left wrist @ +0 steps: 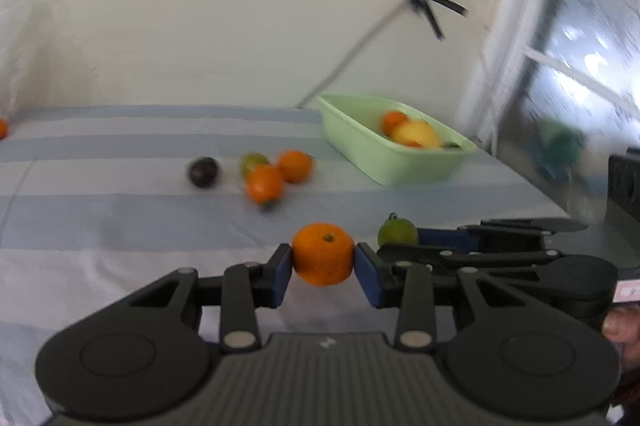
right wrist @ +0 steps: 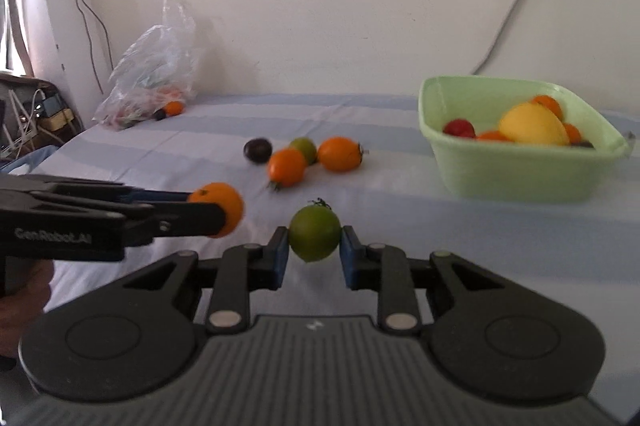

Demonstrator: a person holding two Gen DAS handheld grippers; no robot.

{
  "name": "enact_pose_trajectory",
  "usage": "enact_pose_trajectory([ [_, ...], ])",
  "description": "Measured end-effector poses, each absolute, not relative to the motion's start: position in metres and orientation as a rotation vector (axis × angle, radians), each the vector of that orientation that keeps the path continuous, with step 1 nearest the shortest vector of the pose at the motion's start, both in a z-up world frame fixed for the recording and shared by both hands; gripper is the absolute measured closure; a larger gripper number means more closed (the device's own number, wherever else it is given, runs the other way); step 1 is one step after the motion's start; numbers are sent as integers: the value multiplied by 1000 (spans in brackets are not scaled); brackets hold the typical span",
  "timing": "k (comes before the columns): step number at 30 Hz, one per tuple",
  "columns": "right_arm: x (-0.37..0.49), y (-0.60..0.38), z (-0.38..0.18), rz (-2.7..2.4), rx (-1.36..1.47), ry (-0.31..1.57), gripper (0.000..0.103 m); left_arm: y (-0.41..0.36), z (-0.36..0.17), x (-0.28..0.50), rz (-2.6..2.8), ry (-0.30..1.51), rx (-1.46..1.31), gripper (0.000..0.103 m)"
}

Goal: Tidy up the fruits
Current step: 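Grasp a tangerine with the left tool while the right tool grasps a green tomato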

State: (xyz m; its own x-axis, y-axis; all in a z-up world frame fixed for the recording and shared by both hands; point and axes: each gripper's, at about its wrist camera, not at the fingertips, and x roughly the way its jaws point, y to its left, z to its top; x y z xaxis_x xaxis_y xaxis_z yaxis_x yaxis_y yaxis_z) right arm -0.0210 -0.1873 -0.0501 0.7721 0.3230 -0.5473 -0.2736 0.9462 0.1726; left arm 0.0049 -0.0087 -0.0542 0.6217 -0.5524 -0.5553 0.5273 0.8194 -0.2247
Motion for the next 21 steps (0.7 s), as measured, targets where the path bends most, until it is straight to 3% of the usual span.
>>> enact_pose_trajectory([
  [17,-42,-201,-56,261,81,606,68,-38,-62,-16,-577,631,57,61],
  [19,-42,-201,-56,264,79,605,62,-38,-64,-15,-573,638,65,61],
  [21,-41,-202,-56,263,79,607,63,-39,-68,-11,-566,663,55,63],
])
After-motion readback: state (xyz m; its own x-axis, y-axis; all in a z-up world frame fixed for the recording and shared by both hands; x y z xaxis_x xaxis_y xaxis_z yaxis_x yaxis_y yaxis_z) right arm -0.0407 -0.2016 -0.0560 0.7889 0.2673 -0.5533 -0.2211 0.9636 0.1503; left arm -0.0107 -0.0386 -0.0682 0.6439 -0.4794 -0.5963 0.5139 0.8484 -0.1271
